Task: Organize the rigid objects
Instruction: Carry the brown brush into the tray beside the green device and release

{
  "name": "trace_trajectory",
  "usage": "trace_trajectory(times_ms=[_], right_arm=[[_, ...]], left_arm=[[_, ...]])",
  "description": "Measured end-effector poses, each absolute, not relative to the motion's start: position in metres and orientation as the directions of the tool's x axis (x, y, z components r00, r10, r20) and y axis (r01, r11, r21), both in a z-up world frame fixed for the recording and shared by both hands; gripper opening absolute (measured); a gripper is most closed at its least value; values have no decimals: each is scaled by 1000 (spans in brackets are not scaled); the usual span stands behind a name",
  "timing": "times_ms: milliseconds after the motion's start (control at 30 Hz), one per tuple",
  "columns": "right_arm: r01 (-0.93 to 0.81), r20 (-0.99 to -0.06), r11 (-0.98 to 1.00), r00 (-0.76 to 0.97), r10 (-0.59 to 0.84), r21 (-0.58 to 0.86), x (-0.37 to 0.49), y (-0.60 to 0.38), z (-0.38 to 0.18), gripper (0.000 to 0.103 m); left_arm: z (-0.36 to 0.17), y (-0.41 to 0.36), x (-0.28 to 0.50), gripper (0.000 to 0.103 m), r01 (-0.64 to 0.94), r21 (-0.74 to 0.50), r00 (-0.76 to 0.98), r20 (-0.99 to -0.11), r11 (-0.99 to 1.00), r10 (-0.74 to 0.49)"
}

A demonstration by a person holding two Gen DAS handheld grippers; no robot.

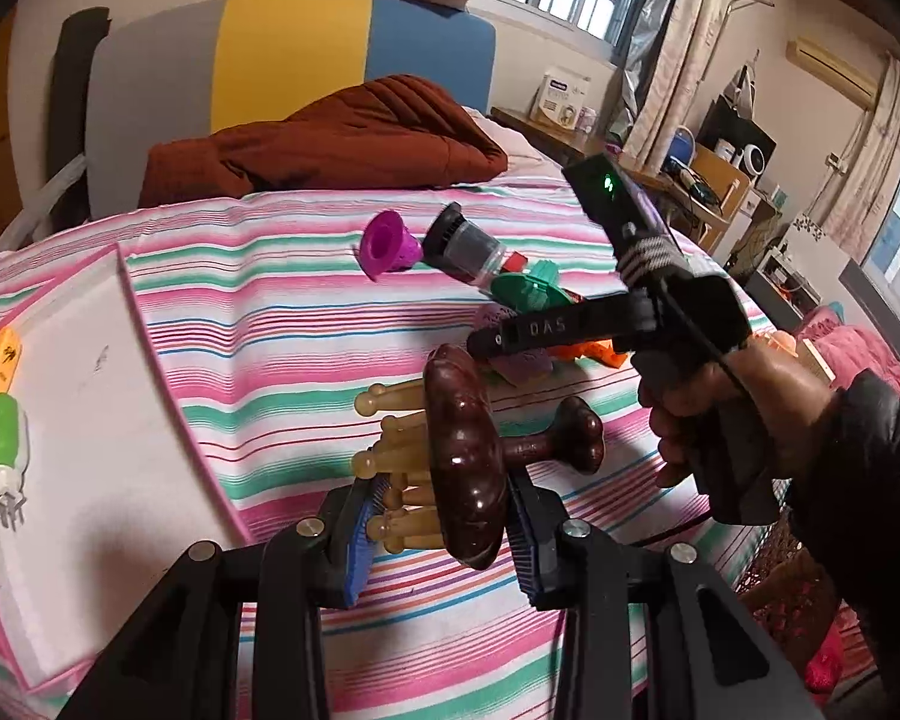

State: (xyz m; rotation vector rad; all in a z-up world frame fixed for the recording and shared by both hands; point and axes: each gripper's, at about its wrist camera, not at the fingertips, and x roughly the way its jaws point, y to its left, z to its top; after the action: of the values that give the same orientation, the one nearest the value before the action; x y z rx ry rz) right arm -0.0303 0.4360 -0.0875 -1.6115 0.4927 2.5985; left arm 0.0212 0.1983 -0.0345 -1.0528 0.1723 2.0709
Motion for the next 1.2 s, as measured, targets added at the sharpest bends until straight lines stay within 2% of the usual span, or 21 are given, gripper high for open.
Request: trace_trajectory(times_ms=[167,433,667,1000,1200], right_arm=[[-139,-889,-982,-455,-49,125,-31,420,-86,44],[-131,-891,-986,-454,-29,99,-30,420,-86,44],[-122,-890,-990,-455,-13,76,-33,413,-87,44],[-117,-890,-991,-456,-7,67,-33,411,-86,44],[-118,-890,-991,-456,-6,68,-34,411,-86,44]], left_arm=[[-20,176,16,37,-667,-216,-390,-714,-713,582],[-14,121,-8,37,-538,-206,-481,-721,-818,498],[-37,60,-26,37,-385,-186,-519,-766,-904,379],[-71,26,-38,37,-293,-139,-500,-821,-946,276],[-68,17,-39,46,-279,-172,-516,-803,-945,298]])
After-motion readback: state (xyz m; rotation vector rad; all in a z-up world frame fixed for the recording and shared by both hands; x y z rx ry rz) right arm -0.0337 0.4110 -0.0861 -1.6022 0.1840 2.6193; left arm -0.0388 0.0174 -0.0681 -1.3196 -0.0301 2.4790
